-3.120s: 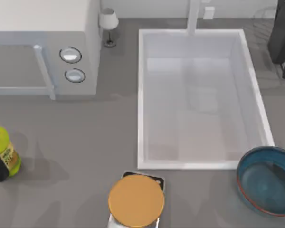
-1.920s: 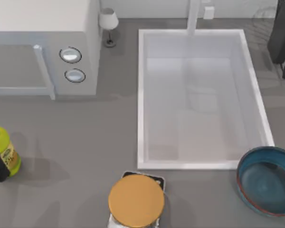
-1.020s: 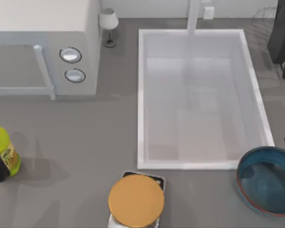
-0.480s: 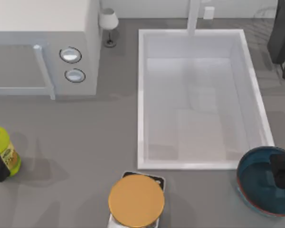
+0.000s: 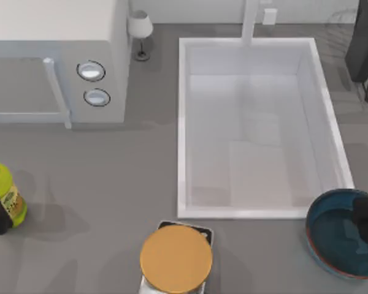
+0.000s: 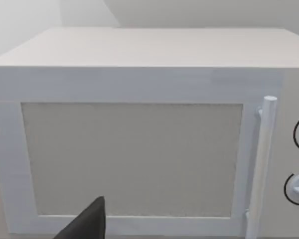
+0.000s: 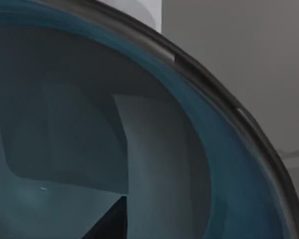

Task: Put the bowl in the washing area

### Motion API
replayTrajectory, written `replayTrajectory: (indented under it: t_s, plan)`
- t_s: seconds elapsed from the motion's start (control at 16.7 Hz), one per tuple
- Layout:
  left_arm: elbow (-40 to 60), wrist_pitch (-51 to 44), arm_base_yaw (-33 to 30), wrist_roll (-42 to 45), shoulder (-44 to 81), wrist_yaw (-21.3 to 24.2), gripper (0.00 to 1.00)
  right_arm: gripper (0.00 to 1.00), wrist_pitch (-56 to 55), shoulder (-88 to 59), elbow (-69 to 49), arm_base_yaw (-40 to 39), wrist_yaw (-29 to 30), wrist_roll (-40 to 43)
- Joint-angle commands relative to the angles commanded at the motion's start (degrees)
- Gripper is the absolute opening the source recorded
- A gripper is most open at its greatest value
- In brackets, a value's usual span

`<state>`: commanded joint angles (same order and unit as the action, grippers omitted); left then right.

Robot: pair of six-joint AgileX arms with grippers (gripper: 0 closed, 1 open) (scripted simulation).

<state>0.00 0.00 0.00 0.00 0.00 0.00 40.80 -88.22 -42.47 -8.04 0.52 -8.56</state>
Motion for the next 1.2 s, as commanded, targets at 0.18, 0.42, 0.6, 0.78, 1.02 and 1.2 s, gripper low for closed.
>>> replayTrajectory:
  t_s: [0.18, 0.42, 0.6, 0.78, 1.02, 1.2]
  plan:
    - [0.0, 0.0, 0.0, 0.0, 0.0, 0.0, 1.0, 0.47, 0.0, 0.0, 0.0, 0.0, 0.0, 0.0]
    - [0.0, 0.0, 0.0, 0.0, 0.0, 0.0, 1.0, 0.17, 0.0, 0.0, 0.0, 0.0, 0.0, 0.0]
    - [0.0, 0.0, 0.0, 0.0, 0.0, 0.0, 1.0, 0.0, 0.0, 0.0, 0.0, 0.0, 0.0, 0.0]
    - [0.0, 0.0, 0.0, 0.0, 0.0, 0.0, 1.0, 0.0, 0.0, 0.0, 0.0, 0.0, 0.0, 0.0]
    - [0.0, 0.0, 0.0, 0.0, 0.0, 0.0, 1.0, 0.0, 0.0, 0.0, 0.0, 0.0, 0.0, 0.0]
    - [0.0, 0.0, 0.0, 0.0, 0.0, 0.0, 1.0, 0.0, 0.78, 0.36, -0.6, -0.58, -0.34, 0.05]
